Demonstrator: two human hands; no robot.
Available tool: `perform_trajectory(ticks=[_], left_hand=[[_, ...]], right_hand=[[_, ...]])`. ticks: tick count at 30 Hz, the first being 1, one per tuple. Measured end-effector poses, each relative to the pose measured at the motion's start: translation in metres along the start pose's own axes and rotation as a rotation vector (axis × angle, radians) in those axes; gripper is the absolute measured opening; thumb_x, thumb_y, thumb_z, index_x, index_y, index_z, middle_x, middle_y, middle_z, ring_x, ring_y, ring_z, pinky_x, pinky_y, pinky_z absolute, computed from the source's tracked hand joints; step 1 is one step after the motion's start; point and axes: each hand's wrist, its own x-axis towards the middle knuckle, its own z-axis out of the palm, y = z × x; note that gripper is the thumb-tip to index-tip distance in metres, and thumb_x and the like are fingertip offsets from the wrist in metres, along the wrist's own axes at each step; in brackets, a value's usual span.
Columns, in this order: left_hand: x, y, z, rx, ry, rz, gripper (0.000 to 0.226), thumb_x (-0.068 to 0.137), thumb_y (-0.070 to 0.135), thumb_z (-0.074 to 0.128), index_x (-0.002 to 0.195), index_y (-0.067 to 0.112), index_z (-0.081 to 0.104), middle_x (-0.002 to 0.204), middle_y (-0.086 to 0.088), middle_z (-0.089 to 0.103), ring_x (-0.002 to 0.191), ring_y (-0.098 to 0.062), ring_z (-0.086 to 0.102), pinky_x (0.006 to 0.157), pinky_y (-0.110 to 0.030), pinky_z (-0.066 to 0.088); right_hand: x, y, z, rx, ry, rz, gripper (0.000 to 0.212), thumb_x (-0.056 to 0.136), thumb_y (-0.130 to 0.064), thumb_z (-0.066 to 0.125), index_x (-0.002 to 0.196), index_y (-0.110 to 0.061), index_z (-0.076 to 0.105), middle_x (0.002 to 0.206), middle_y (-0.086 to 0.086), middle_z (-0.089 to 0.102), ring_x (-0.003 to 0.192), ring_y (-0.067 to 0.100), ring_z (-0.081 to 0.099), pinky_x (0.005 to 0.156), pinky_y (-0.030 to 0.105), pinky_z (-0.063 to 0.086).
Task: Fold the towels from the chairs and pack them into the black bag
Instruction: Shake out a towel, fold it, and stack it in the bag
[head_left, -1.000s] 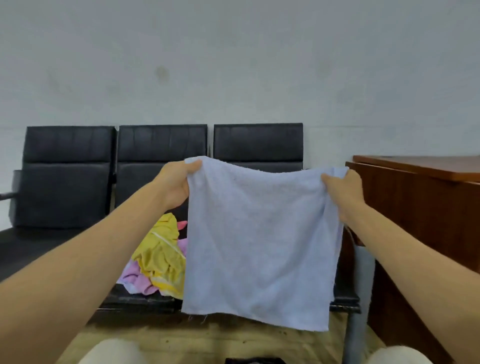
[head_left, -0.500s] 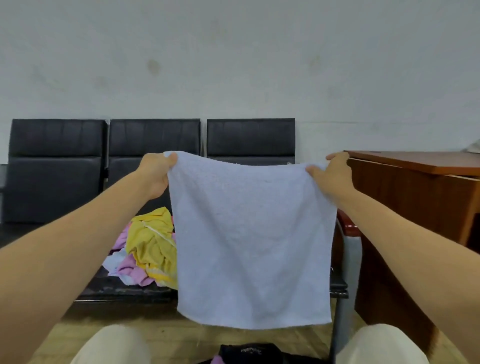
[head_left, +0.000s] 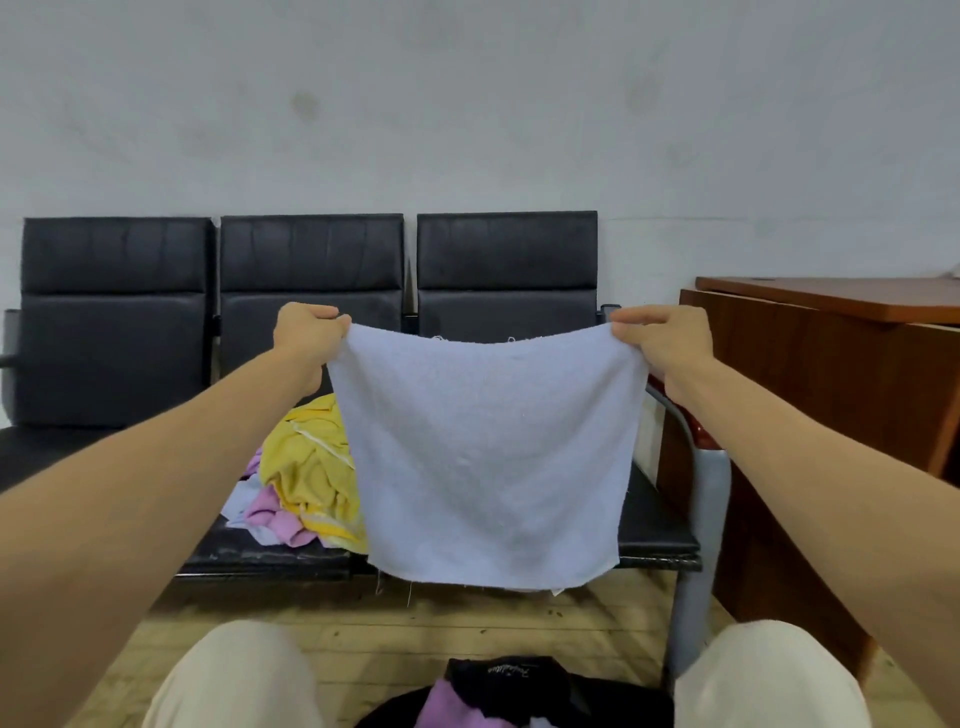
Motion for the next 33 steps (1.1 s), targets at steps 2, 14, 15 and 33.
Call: perform_trajectory(ticks=[2,14,15,33], left_hand=[[0.000,-0.002,0.001,-0.026,-0.008,-0.023,0.021,0.087,0.010,0.066,0.107,0.009,0.070,0.118,-0.009,0.065,0.114,-0.025,0.056,0.102,-0.038,0.046],[-0.009,-0.011,0.004,0.218,0.033,0.236,0.016,0.087,0.004,0.066,0.101,0.006,0.072,0.107,-0.015,0.066,0.103,-0.028,0.059,0.088,-0.027,0.047],[-0.012,-0.010,0.004,0.265,0.030,0.284,0.009,0.087,0.003,0.065,0.088,0.009,0.072,0.096,-0.015,0.064,0.094,-0.029,0.058,0.079,-0.025,0.046],[0.009,-0.045,0.019,0.633,0.131,0.483,0.018,0.093,0.021,0.056,0.098,0.015,0.073,0.091,-0.011,0.070,0.083,-0.034,0.063,0.071,-0.044,0.054]], right_hand=[[0.000,0.003,0.001,-0.004,0.010,0.015,0.019,0.088,-0.009,0.068,0.104,-0.015,0.074,0.123,0.003,0.063,0.116,0.021,0.054,0.104,0.034,0.045],[0.003,0.014,-0.006,-0.156,0.043,-0.085,0.030,0.094,-0.006,0.059,0.122,-0.011,0.066,0.134,0.008,0.058,0.124,0.024,0.051,0.104,0.030,0.039],[0.003,0.014,-0.005,-0.186,0.050,-0.111,0.030,0.093,-0.006,0.060,0.122,-0.011,0.066,0.132,0.009,0.060,0.122,0.024,0.053,0.103,0.029,0.040],[0.031,0.023,0.021,-0.778,0.060,-0.323,0.020,0.094,-0.020,0.063,0.107,-0.006,0.067,0.114,0.011,0.059,0.082,0.021,0.053,0.071,0.029,0.038]])
